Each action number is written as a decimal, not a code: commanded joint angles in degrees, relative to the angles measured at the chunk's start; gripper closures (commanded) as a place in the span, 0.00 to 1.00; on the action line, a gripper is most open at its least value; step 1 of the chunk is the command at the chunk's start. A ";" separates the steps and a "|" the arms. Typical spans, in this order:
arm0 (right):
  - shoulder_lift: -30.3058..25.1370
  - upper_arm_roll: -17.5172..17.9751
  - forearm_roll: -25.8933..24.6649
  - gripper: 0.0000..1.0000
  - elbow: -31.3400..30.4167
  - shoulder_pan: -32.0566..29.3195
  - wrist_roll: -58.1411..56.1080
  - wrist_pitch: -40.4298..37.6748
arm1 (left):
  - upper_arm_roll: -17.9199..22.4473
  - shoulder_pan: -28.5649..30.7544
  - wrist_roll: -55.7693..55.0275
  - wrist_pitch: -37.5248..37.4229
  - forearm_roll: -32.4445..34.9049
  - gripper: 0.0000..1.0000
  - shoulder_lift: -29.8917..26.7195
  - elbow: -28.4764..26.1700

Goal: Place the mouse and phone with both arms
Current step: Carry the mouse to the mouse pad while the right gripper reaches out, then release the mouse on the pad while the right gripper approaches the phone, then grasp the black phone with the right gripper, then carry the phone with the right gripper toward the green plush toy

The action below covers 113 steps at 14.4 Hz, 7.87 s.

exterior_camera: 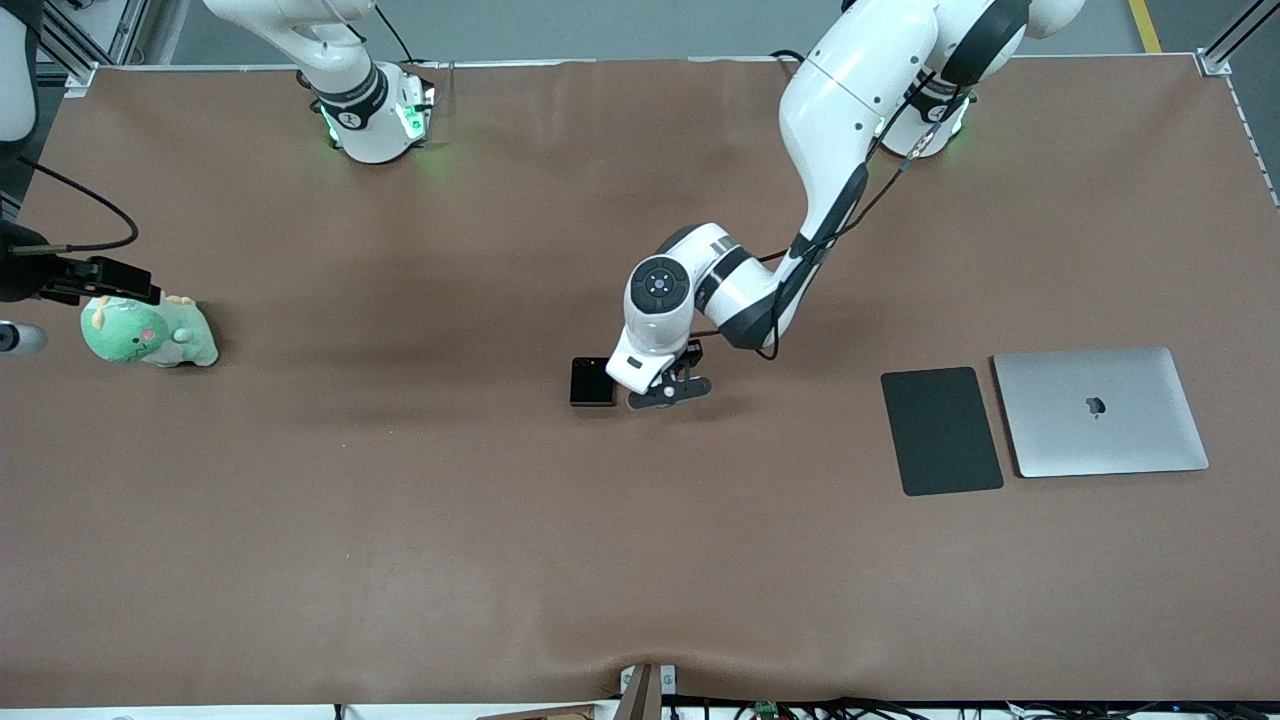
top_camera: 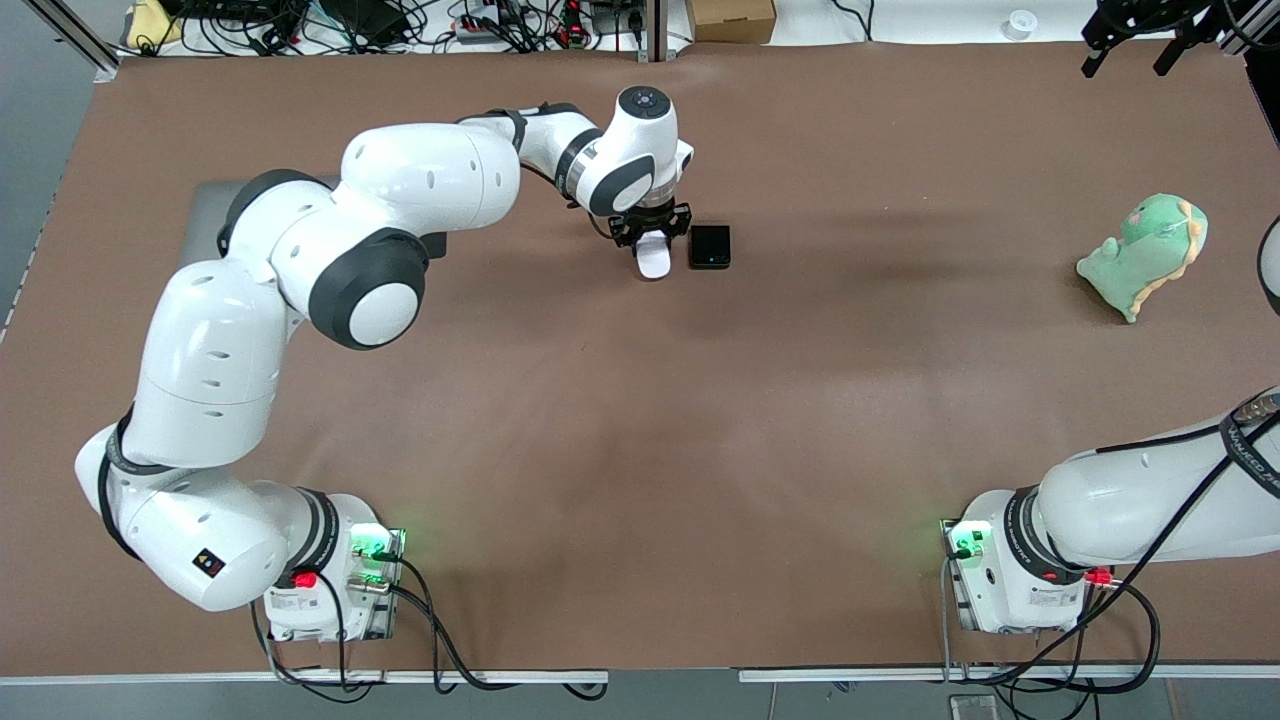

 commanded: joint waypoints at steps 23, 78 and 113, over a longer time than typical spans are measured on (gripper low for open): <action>12.83 0.05 6.14 0.00 -4.31 22.21 25.08 17.60 | 0.01 37.29 43.67 -4.16 0.78 0.58 -14.97 -13.07; 35.25 2.69 14.75 1.00 -0.01 39.37 34.50 41.27 | -0.42 44.33 48.34 -32.18 0.61 0.00 -37.55 -3.32; 12.31 1.28 6.05 1.00 -37.26 -2.55 -3.56 48.62 | -2.36 44.95 48.43 -41.24 -3.26 0.00 -46.26 -3.85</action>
